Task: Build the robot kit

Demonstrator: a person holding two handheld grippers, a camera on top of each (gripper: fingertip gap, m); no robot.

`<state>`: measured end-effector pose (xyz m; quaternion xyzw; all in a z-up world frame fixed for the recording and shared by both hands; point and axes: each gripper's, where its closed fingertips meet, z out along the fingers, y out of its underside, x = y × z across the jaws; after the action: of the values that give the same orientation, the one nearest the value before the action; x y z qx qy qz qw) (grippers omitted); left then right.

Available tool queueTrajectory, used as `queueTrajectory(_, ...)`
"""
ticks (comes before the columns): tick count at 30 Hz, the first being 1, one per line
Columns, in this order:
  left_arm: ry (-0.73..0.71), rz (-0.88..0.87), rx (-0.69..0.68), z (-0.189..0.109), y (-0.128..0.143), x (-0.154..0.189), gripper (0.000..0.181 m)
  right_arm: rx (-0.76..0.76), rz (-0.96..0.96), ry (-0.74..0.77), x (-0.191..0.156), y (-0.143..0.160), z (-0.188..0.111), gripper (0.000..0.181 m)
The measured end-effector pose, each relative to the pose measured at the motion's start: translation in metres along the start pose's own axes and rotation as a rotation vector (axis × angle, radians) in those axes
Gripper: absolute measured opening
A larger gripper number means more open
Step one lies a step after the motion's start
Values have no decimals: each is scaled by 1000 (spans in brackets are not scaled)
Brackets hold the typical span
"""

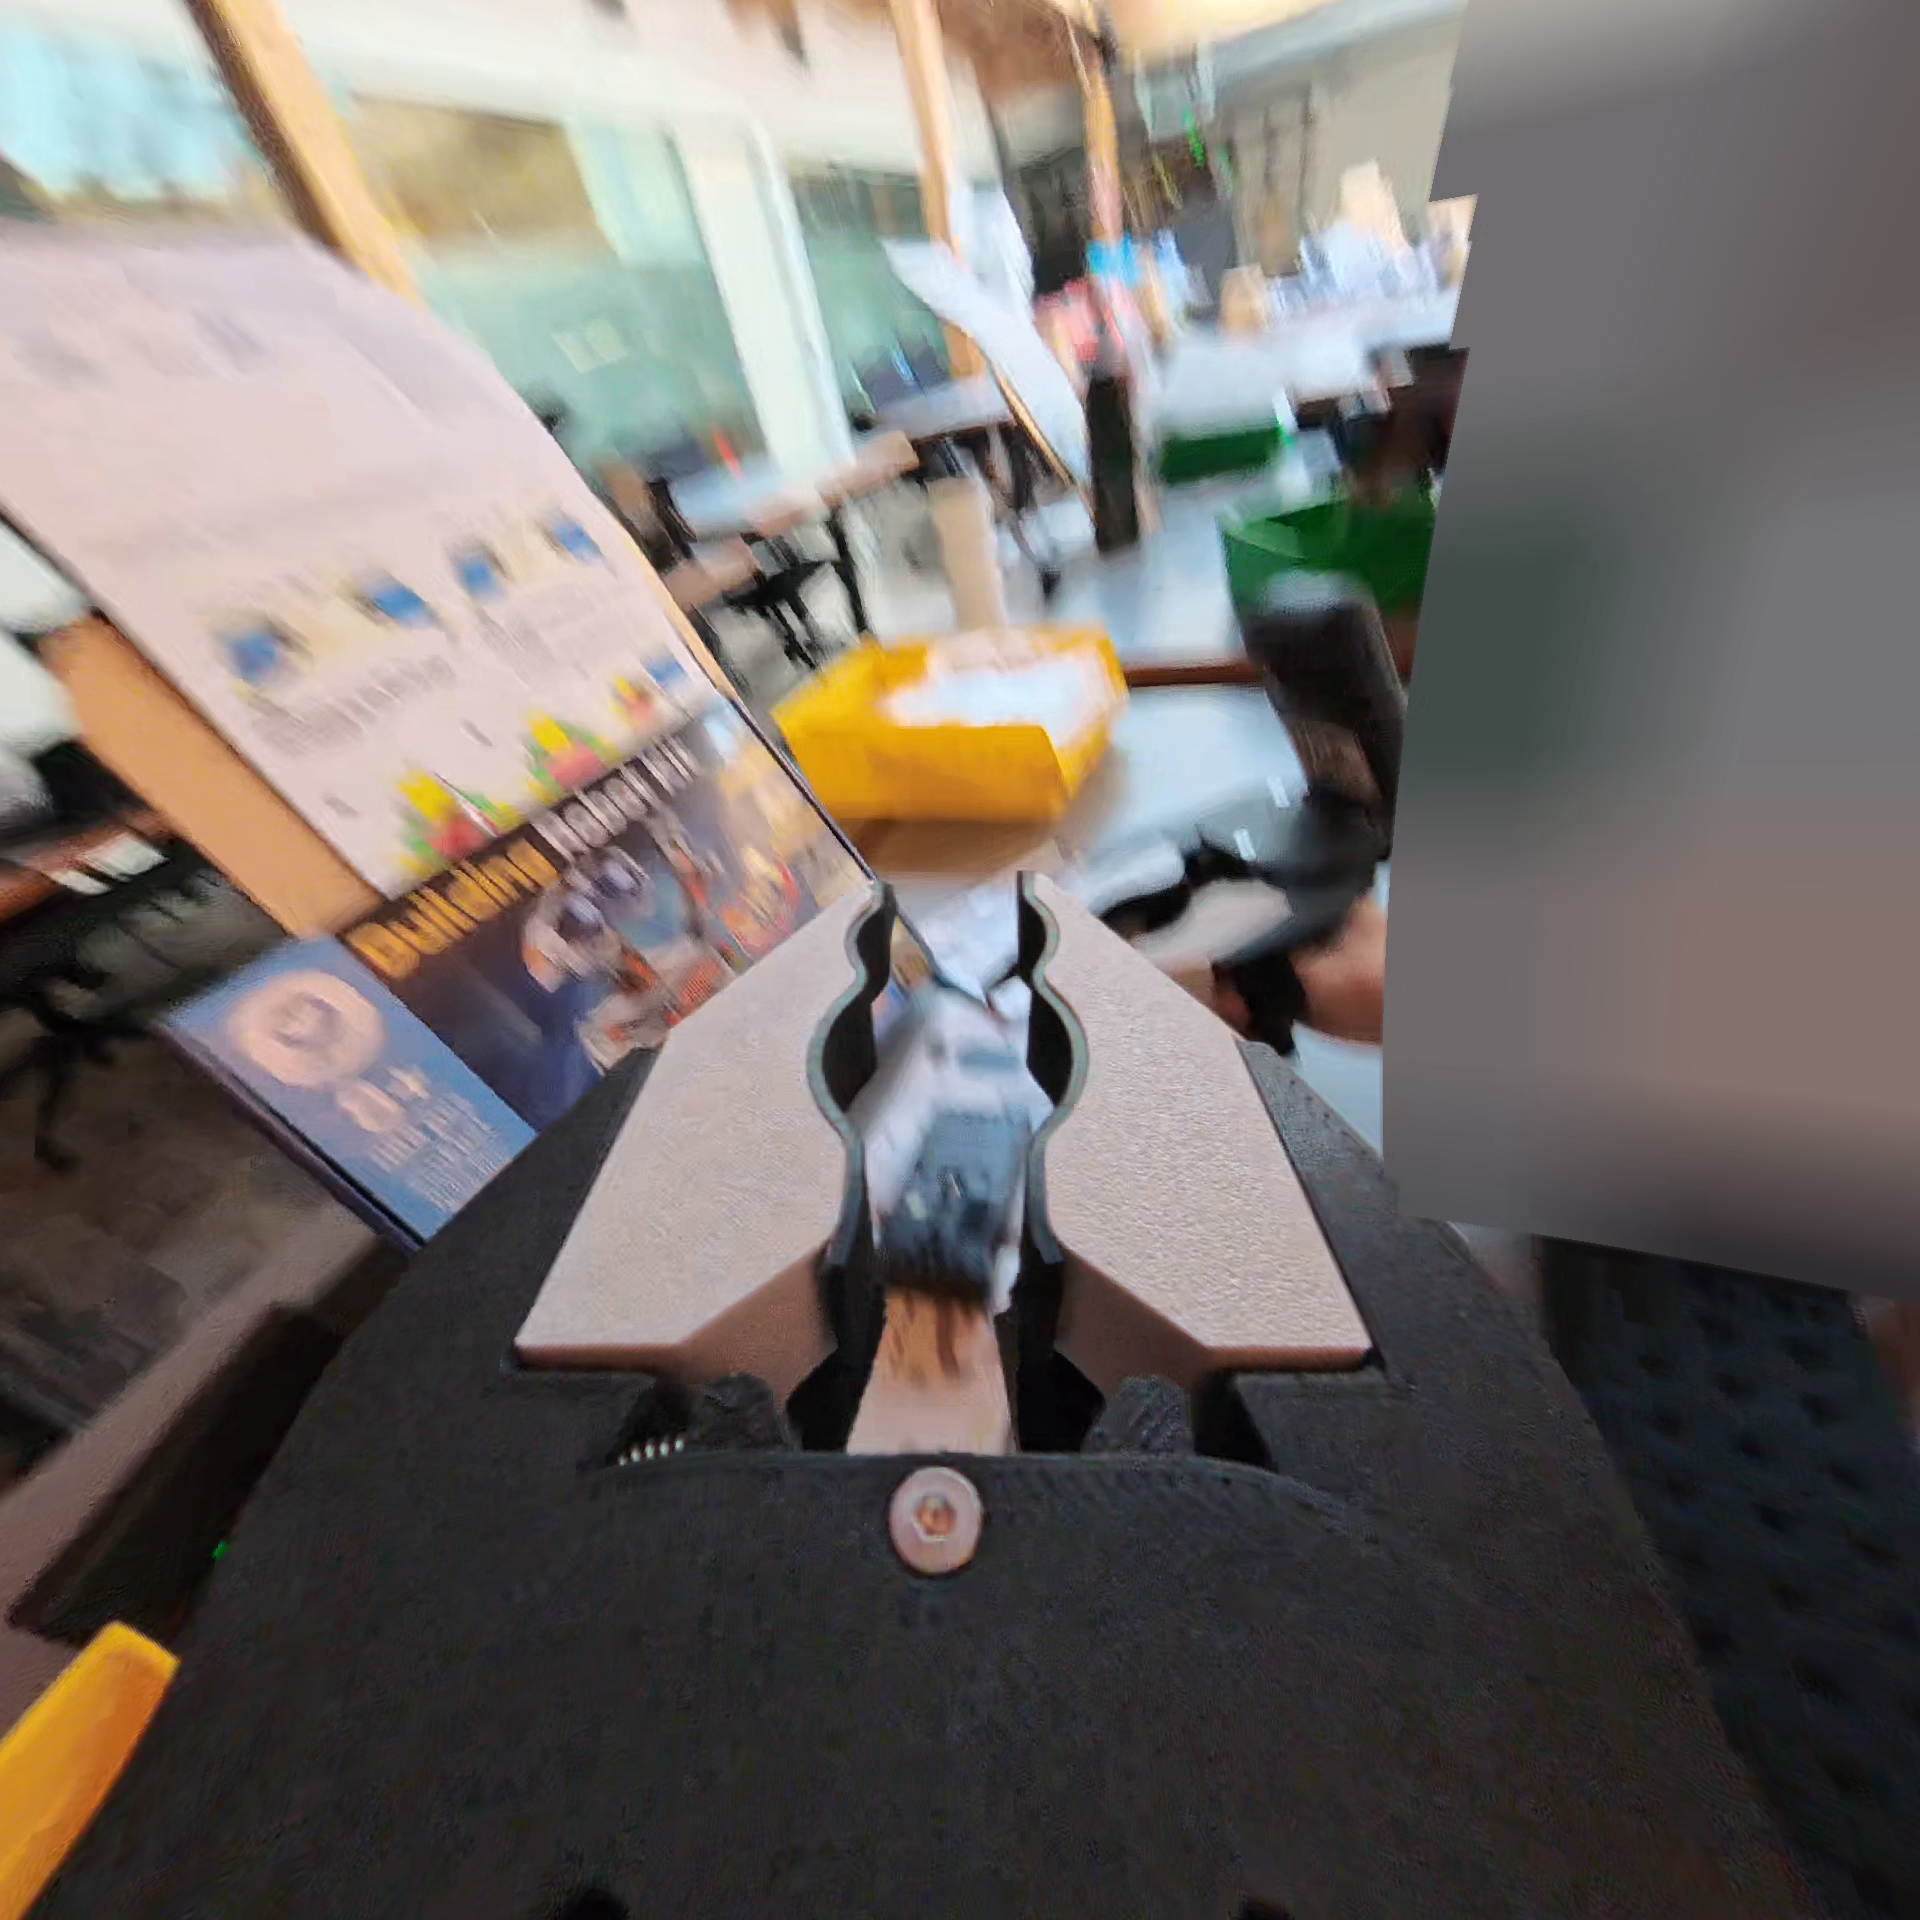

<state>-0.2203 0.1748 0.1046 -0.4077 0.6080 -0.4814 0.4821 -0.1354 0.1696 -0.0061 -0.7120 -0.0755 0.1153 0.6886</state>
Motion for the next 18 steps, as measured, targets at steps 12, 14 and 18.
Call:
queueTrajectory(12, -133, -3, 82, 3, -16, -19, 50, -144, -30, -109, -31, 34, 11, 30)
queueTrajectory(14, -85, -9, 74, 6, -13, -15, 48, -148, -17, -115, -29, 37, 17, 29)
queueTrajectory(18, -54, -63, 113, 5, -15, -18, 37, -87, -92, -117, -25, 32, 27, 32)
